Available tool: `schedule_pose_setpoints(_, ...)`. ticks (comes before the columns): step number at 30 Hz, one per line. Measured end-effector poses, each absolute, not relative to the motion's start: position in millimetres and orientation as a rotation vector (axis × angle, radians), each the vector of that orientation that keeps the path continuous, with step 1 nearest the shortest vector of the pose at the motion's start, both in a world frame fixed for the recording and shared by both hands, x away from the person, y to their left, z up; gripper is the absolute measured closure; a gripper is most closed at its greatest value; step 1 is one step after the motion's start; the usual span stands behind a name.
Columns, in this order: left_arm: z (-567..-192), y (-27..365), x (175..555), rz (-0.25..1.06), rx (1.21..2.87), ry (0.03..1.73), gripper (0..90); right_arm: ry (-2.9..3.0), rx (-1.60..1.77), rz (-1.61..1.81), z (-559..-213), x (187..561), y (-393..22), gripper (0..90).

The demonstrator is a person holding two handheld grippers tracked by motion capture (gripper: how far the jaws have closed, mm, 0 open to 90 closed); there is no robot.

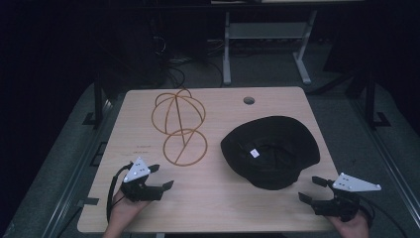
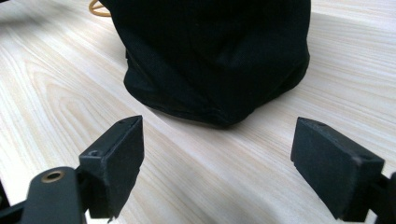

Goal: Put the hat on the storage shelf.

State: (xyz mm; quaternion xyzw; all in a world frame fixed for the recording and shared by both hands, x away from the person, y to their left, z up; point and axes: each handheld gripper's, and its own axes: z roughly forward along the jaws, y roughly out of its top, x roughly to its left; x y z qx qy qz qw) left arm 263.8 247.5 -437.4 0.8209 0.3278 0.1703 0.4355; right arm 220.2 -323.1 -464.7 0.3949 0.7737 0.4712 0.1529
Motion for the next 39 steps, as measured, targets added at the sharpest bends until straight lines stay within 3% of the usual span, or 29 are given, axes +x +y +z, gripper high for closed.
schedule_pose_setpoints(15,-436.8,247.1,268.5,0.41,2.052,0.812,21.7,2.213,1.126,1.36,-462.9,217.9,-321.9,16.6)
schedule_pose_setpoints(18,-434.0,239.9,266.7,0.342,2.036,0.796,22.3,2.214,1.125,1.363,-462.6,217.5,-321.7,16.5)
schedule_pose_setpoints(39,-410.1,192.0,261.9,0.304,2.084,0.619,22.7,2.183,1.137,1.39,-460.0,215.1,-325.5,16.5)
